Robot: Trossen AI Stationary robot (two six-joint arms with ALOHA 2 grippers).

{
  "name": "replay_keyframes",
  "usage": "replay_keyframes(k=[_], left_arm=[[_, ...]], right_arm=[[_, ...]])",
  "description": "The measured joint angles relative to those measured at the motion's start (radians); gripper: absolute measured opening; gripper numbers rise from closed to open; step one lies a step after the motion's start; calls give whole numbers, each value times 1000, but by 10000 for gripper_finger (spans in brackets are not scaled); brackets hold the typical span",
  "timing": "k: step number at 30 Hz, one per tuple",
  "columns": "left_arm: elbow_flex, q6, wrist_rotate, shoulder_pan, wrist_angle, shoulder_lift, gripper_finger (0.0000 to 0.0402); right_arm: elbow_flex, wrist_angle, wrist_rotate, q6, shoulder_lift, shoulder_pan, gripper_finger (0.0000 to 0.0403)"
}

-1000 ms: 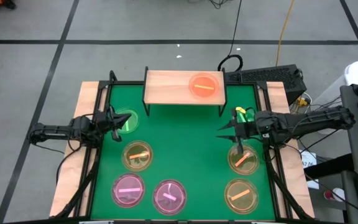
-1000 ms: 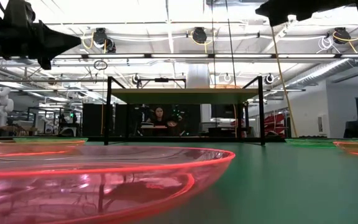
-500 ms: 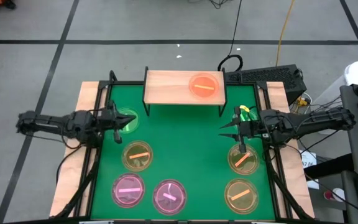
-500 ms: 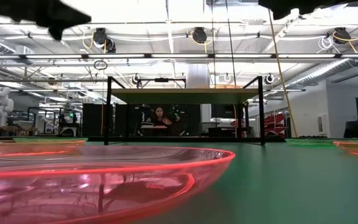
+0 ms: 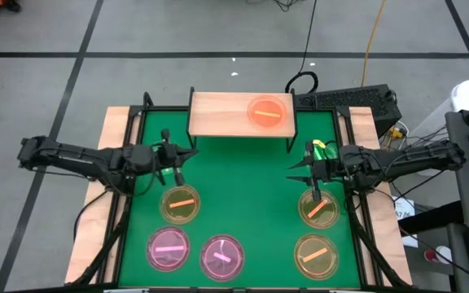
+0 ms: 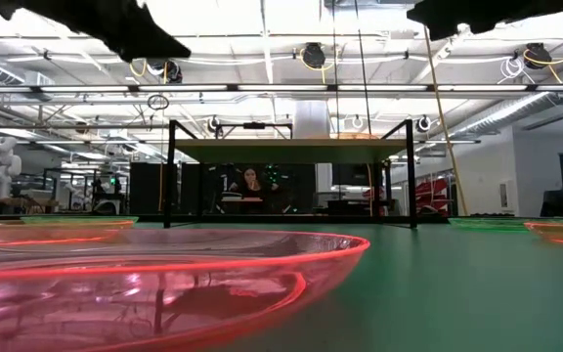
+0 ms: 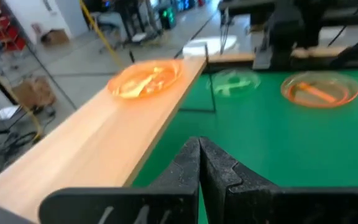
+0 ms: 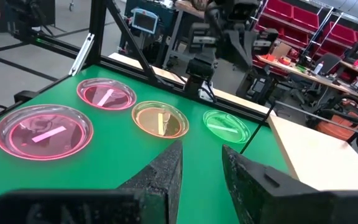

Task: Place and stack plates onto a shelf
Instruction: Stack the orange plate on top of the other orange plate on the shelf

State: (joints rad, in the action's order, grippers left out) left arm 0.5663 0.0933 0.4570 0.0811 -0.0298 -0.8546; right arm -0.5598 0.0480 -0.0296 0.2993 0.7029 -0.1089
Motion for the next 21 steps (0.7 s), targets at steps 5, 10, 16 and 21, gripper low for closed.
replay_keyframes(k=[5, 10, 16, 21], left_arm=[[0, -2, 0, -9, 36, -62, 1], [0, -48, 0, -10, 71, -105, 1], [0, -181, -2, 15, 262, -114, 1], [-1, -374, -3, 26, 470, -112, 1]], right_arm=[[4, 4, 0, 0, 0, 0, 96], [4, 11, 0, 0, 0, 0, 96], [4, 10, 0, -14, 0, 0, 96], [4, 9, 1, -18, 0, 0, 96]])
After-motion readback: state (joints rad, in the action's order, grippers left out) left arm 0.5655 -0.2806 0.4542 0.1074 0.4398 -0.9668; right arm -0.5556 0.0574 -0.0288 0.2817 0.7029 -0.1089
